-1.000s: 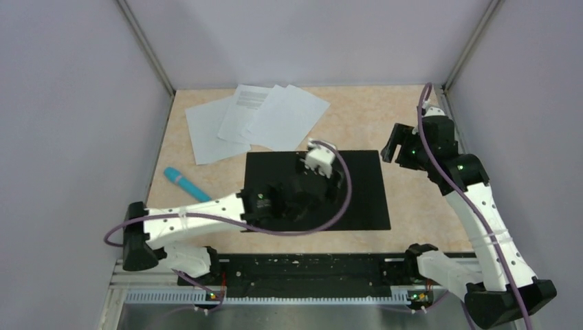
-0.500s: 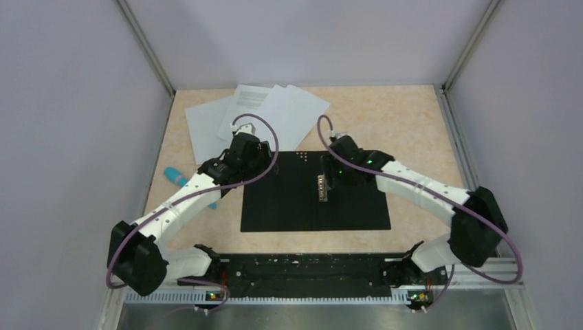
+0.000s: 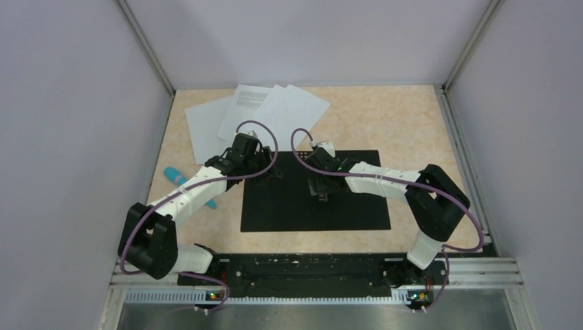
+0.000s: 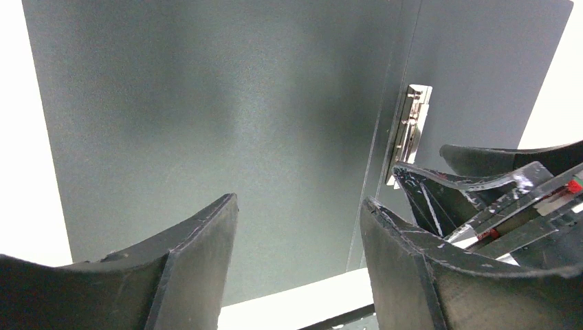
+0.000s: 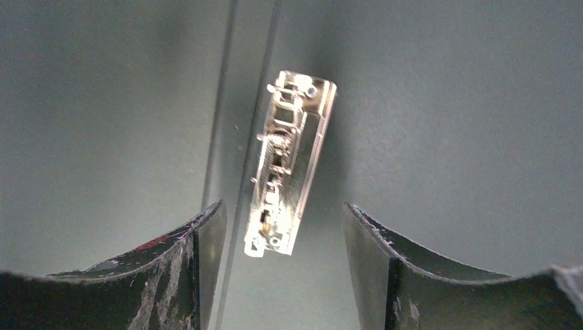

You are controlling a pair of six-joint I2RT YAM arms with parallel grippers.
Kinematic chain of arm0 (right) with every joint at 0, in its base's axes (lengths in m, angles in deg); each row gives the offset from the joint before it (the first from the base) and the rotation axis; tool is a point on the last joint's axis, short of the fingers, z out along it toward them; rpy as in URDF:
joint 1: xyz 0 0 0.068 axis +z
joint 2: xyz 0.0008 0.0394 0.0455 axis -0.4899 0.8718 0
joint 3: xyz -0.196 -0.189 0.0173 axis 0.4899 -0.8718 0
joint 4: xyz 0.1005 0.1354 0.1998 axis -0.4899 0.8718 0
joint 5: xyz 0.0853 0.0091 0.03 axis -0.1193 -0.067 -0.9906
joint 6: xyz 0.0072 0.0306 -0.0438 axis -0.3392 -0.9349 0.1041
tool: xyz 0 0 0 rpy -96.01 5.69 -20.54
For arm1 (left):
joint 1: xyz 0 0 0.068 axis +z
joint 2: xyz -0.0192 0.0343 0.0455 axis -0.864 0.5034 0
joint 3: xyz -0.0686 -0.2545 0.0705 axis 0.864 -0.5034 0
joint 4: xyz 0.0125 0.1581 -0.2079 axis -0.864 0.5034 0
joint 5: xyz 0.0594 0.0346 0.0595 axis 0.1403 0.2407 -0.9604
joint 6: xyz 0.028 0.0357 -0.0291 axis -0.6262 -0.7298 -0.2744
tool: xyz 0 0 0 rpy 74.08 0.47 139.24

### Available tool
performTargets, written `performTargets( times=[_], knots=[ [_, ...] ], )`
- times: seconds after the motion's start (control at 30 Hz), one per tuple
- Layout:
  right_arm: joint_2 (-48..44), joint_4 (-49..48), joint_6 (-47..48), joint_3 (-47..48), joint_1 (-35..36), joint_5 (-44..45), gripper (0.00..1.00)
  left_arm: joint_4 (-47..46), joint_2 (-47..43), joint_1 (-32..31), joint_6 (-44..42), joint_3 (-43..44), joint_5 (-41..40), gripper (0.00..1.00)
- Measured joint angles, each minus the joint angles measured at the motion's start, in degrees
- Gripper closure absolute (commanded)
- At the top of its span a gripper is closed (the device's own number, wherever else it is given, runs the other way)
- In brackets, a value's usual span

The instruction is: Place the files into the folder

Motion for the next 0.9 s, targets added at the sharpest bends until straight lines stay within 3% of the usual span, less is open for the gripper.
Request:
performTargets(
  times=[0.17, 0.37, 0.63, 0.9],
  knots=[
    [0.6, -2.4, 0.1, 0.0, 0.0, 0.2, 0.42, -1.0, 0.2, 0.6, 0.2, -0.8, 0.7, 0.3],
    [2.1, -3.1, 0.2, -0.5, 0.0, 1.2, 0.64, -1.5, 0.8, 1.0, 0.9, -2.1, 0.7, 0.3],
    [0.9, -5.2, 1.6, -3.1, 0.5, 1.2, 0.83, -1.1, 2.4, 1.4, 2.7, -2.5, 0.7, 0.32],
    [-4.5, -5.7, 4.2, -9.0, 1.2, 0.0, 0.85, -0.5, 3.7, 1.4, 5.3, -2.5, 0.7, 0.34]
  ],
)
